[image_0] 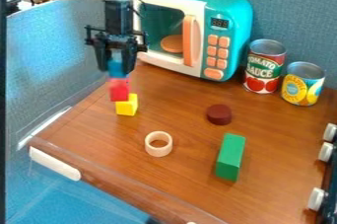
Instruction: Take the blue cube off of the red cube and put it on top of the green rectangular block
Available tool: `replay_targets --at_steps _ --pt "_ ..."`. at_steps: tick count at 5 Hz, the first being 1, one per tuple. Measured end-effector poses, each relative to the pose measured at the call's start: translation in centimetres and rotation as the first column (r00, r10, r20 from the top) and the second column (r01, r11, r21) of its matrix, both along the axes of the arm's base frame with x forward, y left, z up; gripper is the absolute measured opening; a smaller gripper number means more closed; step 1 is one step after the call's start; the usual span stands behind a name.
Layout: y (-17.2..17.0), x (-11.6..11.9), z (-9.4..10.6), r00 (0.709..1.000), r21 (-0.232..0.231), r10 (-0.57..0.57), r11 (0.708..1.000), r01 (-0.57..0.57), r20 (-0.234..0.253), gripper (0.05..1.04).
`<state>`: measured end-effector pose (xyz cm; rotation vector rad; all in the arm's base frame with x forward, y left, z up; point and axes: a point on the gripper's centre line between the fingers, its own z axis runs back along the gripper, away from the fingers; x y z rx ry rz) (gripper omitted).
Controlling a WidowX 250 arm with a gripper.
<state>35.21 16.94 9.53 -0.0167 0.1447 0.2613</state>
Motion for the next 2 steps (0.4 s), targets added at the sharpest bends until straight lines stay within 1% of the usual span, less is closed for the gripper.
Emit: replay_targets --at_steps 1,2 --pt "-1.7 0.4 -0.2 1.000 -0.001 -0.030 1.000 0.030 -0.011 0.581" --pt "-4.8 0.7 0.8 0.997 0.023 -0.082 0.996 0.082 0.010 0.581"
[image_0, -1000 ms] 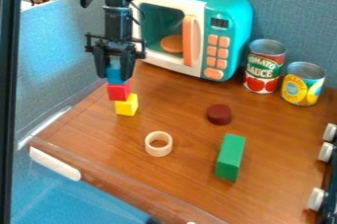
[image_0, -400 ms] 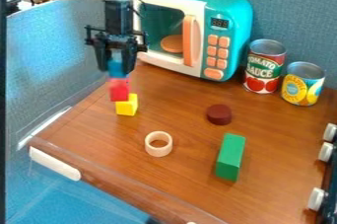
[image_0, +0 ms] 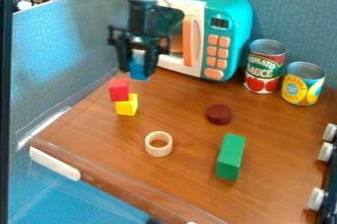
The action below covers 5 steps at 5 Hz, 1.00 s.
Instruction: Take the blue cube off of the red cube and put it on top of the green rectangular block
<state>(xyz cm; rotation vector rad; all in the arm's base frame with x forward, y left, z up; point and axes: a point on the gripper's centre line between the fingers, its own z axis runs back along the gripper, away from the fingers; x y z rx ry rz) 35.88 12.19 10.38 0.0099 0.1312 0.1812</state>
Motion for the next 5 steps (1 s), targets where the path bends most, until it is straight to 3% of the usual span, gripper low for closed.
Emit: replay_targets --at_steps 1,2,3,4,5 --pt "-5.9 0.7 -0.7 0.993 0.019 -0.116 0.993 0.116 0.003 0.581" --pt "-9.8 0.6 -1.5 0.988 0.029 -0.153 0.988 0.154 -0.014 0.581" --pt "-14.4 0.5 -1.8 0.968 0.028 -0.250 0.968 0.251 -0.035 0.581" --pt "-15.1 0.3 -3.6 0.973 0.019 -0.218 0.975 0.220 -0.081 0.581" --pt "-15.6 0.2 -3.6 0.977 -0.009 -0.199 0.980 0.199 -0.082 0.581"
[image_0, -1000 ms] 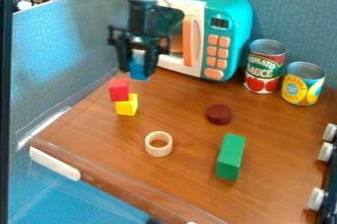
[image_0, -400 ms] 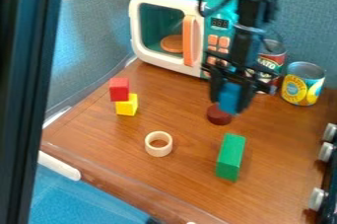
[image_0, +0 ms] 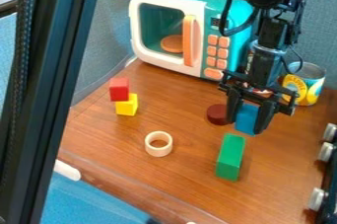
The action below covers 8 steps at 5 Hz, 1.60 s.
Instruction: Take the blue cube off of the red cube and put it on top of the green rectangular block
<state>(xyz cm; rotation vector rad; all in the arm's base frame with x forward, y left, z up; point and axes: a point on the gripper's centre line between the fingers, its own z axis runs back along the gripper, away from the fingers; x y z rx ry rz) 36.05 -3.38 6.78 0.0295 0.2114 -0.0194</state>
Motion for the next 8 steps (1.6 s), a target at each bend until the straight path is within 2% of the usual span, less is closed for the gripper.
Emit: replay_targets --at_steps 3,5,6,7,8 --pt "1.0 -2.3 -2.1 0.994 -0.027 0.059 0.998 -0.062 -0.092 0.581" --pt "0.9 -2.4 -2.0 0.994 -0.032 0.056 0.998 -0.060 -0.099 0.581" --pt "0.7 -2.2 -1.7 0.994 -0.032 0.056 0.998 -0.060 -0.095 0.655" --pt "0.4 -2.1 -1.5 0.994 -0.023 0.050 0.998 -0.053 -0.095 0.941" --pt "0.4 -2.2 -1.5 0.995 -0.025 0.038 0.999 -0.040 -0.097 1.004"
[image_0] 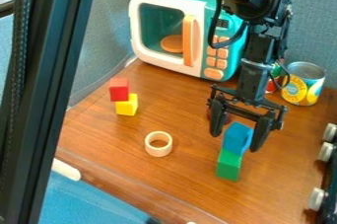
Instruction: Take the blue cube off of the red cube and put it on top of the green rectangular block
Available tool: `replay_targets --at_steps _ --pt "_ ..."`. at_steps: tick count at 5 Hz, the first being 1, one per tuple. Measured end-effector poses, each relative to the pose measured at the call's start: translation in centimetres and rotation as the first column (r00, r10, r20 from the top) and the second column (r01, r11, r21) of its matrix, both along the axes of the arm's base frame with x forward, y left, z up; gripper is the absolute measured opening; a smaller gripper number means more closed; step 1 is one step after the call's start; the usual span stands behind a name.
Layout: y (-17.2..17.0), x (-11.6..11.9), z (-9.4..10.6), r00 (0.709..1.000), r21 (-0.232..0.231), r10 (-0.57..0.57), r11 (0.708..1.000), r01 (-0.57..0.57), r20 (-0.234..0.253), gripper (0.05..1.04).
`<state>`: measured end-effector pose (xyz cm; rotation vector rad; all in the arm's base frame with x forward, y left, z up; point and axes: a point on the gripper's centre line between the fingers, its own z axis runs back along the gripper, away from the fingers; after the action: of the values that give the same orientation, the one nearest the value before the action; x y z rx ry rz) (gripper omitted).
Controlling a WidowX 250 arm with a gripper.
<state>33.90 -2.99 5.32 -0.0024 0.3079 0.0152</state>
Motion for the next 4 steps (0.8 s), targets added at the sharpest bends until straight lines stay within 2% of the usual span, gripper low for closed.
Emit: replay_targets --at_steps 1,2,3,4 --pt "0.0 -0.2 0.0 1.000 -0.007 -0.007 1.000 0.007 -0.009 1.001" --pt "1.1 0.2 1.1 1.000 -0.022 0.009 1.000 -0.009 0.029 1.001" --pt "2.5 0.4 4.7 0.991 -0.018 0.038 0.999 -0.036 0.127 1.001" --pt "4.4 -0.1 6.1 0.983 -0.002 0.074 0.997 -0.075 0.169 1.001"
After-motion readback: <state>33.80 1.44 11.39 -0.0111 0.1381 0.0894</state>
